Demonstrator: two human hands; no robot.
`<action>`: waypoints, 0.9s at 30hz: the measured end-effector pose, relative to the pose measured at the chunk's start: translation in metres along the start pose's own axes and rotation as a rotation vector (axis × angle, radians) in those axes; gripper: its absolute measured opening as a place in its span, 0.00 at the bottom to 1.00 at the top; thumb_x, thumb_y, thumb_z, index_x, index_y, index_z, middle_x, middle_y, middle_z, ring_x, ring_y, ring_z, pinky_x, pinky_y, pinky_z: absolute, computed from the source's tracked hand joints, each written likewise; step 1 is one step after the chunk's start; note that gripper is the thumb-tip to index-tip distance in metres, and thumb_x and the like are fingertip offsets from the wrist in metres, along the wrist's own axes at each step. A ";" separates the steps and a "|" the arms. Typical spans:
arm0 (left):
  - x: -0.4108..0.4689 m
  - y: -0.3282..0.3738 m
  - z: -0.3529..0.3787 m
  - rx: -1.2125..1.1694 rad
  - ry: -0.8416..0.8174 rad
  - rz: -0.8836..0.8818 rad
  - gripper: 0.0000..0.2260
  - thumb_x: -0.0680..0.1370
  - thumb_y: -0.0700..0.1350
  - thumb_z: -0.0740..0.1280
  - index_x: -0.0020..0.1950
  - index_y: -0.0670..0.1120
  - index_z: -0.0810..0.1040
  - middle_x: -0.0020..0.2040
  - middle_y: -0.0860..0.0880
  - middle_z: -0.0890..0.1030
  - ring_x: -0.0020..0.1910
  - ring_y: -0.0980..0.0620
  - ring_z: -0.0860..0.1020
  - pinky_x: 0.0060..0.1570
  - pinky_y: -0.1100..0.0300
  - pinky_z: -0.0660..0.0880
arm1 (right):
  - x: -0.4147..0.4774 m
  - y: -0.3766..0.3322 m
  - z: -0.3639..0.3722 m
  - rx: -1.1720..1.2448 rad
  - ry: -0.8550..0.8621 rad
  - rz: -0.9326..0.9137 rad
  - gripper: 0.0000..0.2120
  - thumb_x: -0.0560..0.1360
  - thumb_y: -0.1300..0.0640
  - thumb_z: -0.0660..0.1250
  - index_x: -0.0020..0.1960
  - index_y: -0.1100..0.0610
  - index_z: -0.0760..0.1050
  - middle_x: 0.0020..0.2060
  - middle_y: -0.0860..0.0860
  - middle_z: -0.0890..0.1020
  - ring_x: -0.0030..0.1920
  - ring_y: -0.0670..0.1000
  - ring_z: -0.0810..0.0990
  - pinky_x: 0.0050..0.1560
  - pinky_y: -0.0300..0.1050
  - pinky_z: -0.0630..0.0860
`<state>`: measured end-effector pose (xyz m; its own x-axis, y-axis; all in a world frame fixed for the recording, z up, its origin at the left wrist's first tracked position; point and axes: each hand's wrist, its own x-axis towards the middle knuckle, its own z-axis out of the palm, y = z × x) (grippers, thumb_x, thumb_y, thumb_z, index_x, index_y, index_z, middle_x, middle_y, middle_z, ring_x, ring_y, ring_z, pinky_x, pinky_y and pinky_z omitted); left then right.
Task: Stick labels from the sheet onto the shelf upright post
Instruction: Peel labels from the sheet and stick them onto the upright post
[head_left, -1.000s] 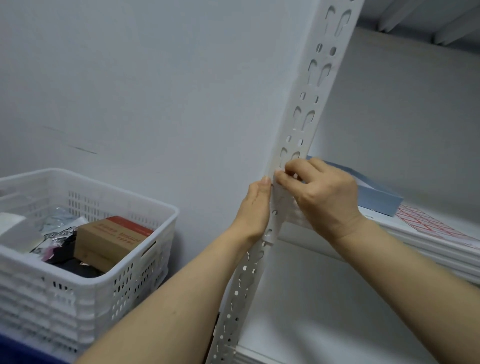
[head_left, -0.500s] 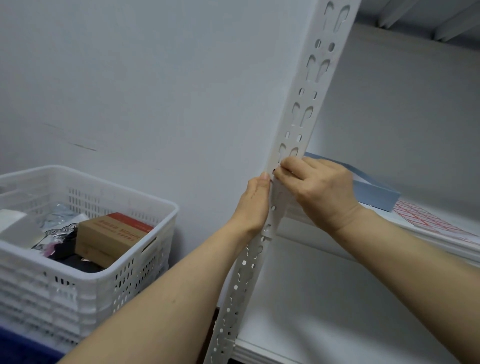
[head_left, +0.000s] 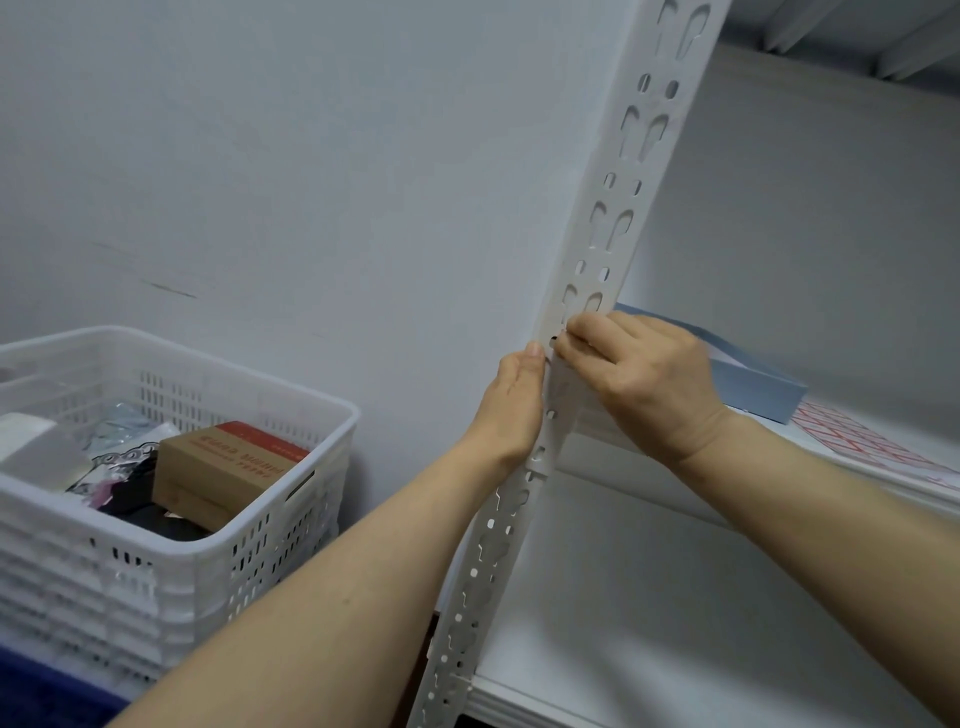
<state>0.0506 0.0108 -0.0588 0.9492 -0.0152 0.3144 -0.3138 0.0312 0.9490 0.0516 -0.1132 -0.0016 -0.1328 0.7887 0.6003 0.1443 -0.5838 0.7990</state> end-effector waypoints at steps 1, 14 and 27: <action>0.000 0.000 0.000 0.000 -0.002 -0.001 0.23 0.82 0.55 0.47 0.69 0.43 0.67 0.67 0.45 0.72 0.67 0.48 0.69 0.68 0.53 0.64 | 0.000 0.000 0.000 0.007 0.002 -0.011 0.08 0.71 0.67 0.67 0.35 0.59 0.78 0.31 0.52 0.78 0.27 0.53 0.72 0.26 0.44 0.66; 0.002 0.000 -0.001 0.011 -0.017 -0.018 0.23 0.82 0.56 0.46 0.68 0.44 0.67 0.66 0.45 0.72 0.66 0.48 0.69 0.67 0.53 0.65 | -0.003 0.006 0.003 0.110 0.038 -0.057 0.08 0.73 0.66 0.68 0.35 0.61 0.77 0.32 0.54 0.79 0.27 0.54 0.74 0.25 0.45 0.71; 0.003 -0.002 -0.001 0.000 -0.030 -0.017 0.23 0.82 0.57 0.47 0.69 0.45 0.66 0.67 0.45 0.71 0.66 0.48 0.69 0.68 0.53 0.64 | -0.007 0.007 0.003 0.166 0.012 0.007 0.09 0.74 0.65 0.67 0.35 0.62 0.78 0.33 0.54 0.80 0.28 0.56 0.75 0.26 0.46 0.72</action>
<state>0.0539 0.0113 -0.0599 0.9533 -0.0454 0.2985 -0.2973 0.0310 0.9543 0.0565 -0.1218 -0.0003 -0.1432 0.7819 0.6067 0.3048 -0.5484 0.7787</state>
